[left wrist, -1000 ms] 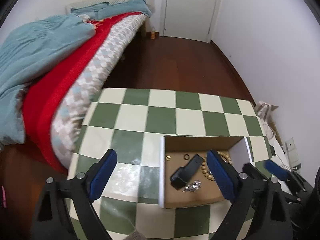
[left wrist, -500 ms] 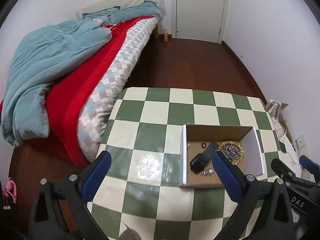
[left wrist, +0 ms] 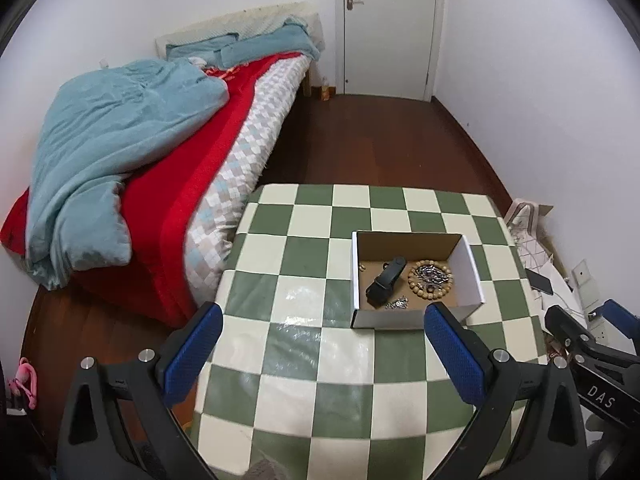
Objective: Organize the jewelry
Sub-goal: 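Withdraw both tools back from the box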
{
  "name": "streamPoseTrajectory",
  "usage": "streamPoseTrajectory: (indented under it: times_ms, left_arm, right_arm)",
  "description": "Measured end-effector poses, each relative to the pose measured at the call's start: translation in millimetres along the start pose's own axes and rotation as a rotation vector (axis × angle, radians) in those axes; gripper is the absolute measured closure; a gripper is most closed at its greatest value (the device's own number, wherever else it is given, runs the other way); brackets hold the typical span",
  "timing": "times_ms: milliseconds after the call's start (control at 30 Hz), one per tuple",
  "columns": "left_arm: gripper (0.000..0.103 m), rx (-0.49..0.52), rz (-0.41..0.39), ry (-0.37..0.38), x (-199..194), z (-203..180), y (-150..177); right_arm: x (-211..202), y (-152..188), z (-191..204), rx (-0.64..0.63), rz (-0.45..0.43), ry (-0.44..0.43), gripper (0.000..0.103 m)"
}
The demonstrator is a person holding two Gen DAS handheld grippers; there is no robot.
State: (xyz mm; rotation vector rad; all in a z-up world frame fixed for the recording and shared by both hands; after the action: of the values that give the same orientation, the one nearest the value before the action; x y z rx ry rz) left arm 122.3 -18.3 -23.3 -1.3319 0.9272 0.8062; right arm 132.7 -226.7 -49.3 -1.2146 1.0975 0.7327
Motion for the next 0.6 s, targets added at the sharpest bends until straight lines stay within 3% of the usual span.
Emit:
streamPoseTrajectory:
  times_ms: [267, 600]
  left_arm:
    - [0.0, 0.015, -0.08, 0.032, -69, 2, 32]
    - [0.0, 0.028, -0.132, 0.048, -124, 6, 64]
  right_arm:
    - [-82, 41, -9, 0.0, -0.098, 0.02, 0.0]
    - [-155, 90, -14, 0.0, -0.17, 0.033, 0.0]
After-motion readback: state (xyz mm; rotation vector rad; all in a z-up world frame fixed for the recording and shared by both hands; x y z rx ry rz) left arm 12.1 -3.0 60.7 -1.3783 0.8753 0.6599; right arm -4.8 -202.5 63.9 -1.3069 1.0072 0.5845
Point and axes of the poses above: each gripper's, at about its wrist camera, not at the fingertips, and x roughly the way its jaws point, z to its left, y to its underside, the point moved 1 cm from there along x, roughly the way its jaws point, and after that the axes turned 14 degrees about z, right-handed, at the moved point
